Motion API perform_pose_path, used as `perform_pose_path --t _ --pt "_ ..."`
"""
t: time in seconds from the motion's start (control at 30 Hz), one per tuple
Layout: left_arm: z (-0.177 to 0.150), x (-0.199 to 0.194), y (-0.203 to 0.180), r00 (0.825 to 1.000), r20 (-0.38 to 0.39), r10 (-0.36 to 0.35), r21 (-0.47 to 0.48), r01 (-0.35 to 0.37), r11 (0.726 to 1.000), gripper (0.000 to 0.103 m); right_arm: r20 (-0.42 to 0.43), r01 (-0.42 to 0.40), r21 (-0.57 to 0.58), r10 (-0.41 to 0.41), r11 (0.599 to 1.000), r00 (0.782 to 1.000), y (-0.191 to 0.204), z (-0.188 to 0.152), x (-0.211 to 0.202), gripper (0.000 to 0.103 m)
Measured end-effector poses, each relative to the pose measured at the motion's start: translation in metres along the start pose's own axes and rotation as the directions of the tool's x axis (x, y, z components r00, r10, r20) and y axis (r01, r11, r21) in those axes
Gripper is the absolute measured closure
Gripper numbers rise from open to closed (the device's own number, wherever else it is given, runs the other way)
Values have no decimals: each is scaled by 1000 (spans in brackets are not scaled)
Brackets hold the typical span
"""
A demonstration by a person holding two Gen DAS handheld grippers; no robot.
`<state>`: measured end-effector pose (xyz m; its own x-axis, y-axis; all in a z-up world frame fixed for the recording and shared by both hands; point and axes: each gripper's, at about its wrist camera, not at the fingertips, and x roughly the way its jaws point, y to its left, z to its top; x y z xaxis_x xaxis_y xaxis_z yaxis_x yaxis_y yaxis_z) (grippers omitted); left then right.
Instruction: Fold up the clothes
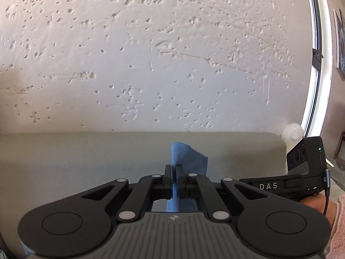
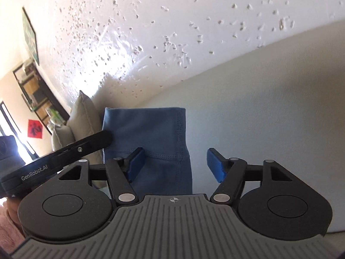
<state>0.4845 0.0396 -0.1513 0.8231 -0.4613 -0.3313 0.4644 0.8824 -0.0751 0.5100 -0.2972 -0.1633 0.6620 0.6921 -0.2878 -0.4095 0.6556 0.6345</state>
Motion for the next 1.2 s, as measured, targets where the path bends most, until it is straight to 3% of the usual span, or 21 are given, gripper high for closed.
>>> perform_pose_path --t 0.03,0.1,0.17,0.2,0.23,0.27,0.33,0.37,0.4,0.5,0.57,0.6,0.63,0.7,0.77,0.83,0.9,0.97,1.07,1.13,1.2 --pt "-1 2 1 1000 -14 22 3 -22 1000 100 -3 -17 4 17 1000 1000 2 0 1 57" --pt "-5 7 2 997 -44 58 -7 -59 998 100 -9 -32 -4 32 999 999 6 0 1 94" --pt "-6 13 -10 993 -59 100 21 -99 995 100 -14 51 -151 -54 987 998 26 1 -2 95" --pt "-9 17 -20 990 -56 130 72 -126 989 100 -6 115 -276 -122 954 993 42 -1 -2 95" --pt "-11 22 -34 985 -43 164 134 -157 978 100 20 194 -437 -207 878 978 63 -6 2 96" --pt "-13 28 -48 980 -25 198 194 -190 962 100 60 265 -583 -285 768 957 84 -11 5 96" --pt "-17 43 -73 956 33 290 352 -283 892 100 178 352 -818 -382 455 907 119 -28 19 96" --pt "-17 53 -73 952 21 305 338 -294 894 100 206 360 -860 -399 363 894 126 -33 27 96" --pt "-16 65 -71 949 -2 315 306 -300 904 100 204 360 -870 -418 337 885 126 -32 36 96" --pt "-23 97 -56 939 -104 329 205 -303 931 98 106 345 -798 -448 494 888 98 -19 54 93" --pt "-41 124 -52 893 -184 412 219 -371 902 90 49 371 -714 -486 594 873 71 -17 68 74" --pt "-50 135 -52 860 -220 461 242 -410 880 87 28 399 -679 -522 616 853 60 -19 73 57" --pt "-61 143 -53 828 -245 504 272 -440 856 82 6 425 -653 -556 627 831 49 -23 77 57" --pt "-77 146 -56 802 -252 541 318 -460 829 74 -35 467 -612 -612 638 790 31 -31 83 57" --pt "-85 134 -59 815 -237 529 289 -461 839 67 -26 477 -631 -631 612 775 29 -41 75 54" --pt "-88 106 -52 841 -248 480 188 -444 876 59 4 496 -645 -646 581 763 30 -47 61 44" --pt "-96 82 -48 848 -305 434 130 -414 901 60 14 516 -618 -648 593 762 30 -49 39 38" --pt "-112 58 -49 830 -408 381 103 -372 922 62 -34 516 -553 -636 655 771 28 -51 18 37" --pt "-141 29 -56 786 -544 294 66 -309 949 65 -263 437 -361 -539 824 800 21 -72 -7 39" --pt "-159 16 -61 765 -589 259 17 -308 951 65 -363 410 -289 -495 865 789 18 -100 -7 46" --pt "-173 5 -61 761 -596 254 -43 -346 937 67 -433 401 -244 -469 883 770 17 -132 -4 47"
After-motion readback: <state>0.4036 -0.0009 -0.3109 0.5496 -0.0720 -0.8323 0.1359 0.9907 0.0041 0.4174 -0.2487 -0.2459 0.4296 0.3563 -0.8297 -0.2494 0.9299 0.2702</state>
